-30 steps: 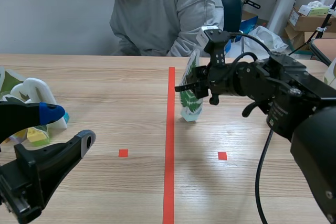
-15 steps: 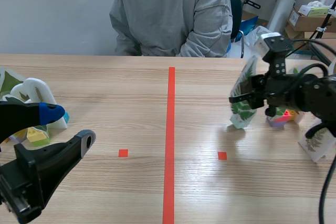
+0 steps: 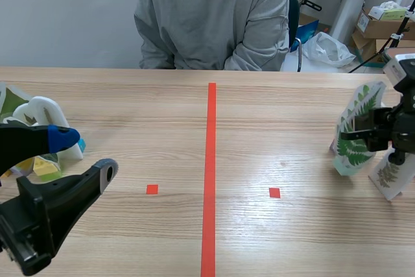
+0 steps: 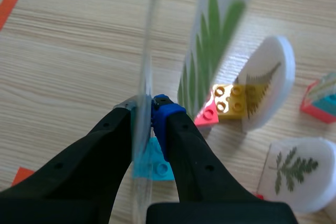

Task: Do the leaf sorting experiment

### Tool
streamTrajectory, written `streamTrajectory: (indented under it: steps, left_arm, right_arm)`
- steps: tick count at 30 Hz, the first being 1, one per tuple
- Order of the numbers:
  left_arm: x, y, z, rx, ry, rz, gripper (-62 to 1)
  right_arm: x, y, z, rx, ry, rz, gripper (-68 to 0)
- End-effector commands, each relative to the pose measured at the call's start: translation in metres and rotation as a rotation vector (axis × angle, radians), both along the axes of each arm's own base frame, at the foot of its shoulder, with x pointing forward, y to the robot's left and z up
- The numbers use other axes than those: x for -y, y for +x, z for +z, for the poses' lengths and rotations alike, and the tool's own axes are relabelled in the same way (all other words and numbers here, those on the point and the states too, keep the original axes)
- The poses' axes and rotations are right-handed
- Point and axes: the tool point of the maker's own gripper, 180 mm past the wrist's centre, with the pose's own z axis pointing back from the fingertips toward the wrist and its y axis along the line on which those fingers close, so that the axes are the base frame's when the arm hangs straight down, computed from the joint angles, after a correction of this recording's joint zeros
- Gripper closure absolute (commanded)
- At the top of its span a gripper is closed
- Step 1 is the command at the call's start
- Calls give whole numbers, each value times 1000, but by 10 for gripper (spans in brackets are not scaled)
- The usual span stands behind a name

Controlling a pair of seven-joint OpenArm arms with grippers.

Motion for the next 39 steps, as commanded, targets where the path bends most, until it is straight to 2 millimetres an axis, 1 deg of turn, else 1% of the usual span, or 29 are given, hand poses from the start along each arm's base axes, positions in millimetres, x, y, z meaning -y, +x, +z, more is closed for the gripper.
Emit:
streamTrajectory:
  steps: [1,7,15,18,25,26,27,30,31,35,39]
  left_arm:
    - [2,0,8,21,-28,1,-437]
    - [2,1,9,25,-31,1,-437]
    - [2,1,10,29,-32,1,-437]
    - [2,1,10,29,-32,1,-437]
    - [2,1,10,29,-32,1,-437]
    - [2,1,10,29,-32,1,-437]
    - [2,1,10,29,-32,1,-437]
    - [2,1,10,29,-32,1,-437]
    - [2,1,10,29,-32,1,-437]
    - [2,1,10,29,-32,1,-437]
    - [2,1,10,29,-32,1,-437]
  right_arm:
    - [13,3,13,40,-5,-21,-15]
    - [43,-12,12,28,-18,-85,-15]
    - [77,-22,20,34,-41,-149,-15]
    - [83,-24,22,36,-45,-163,-15]
    - [84,-24,22,37,-45,-165,-17]
    - [84,-24,22,37,-45,-165,-32]
    - [84,-24,22,36,-45,-165,-61]
    - [84,-24,22,38,-45,-165,-174]
    - [84,-24,23,41,-44,-165,-198]
    - [83,-23,24,48,-43,-165,-242]
    - [83,-23,25,55,-42,-165,-326]
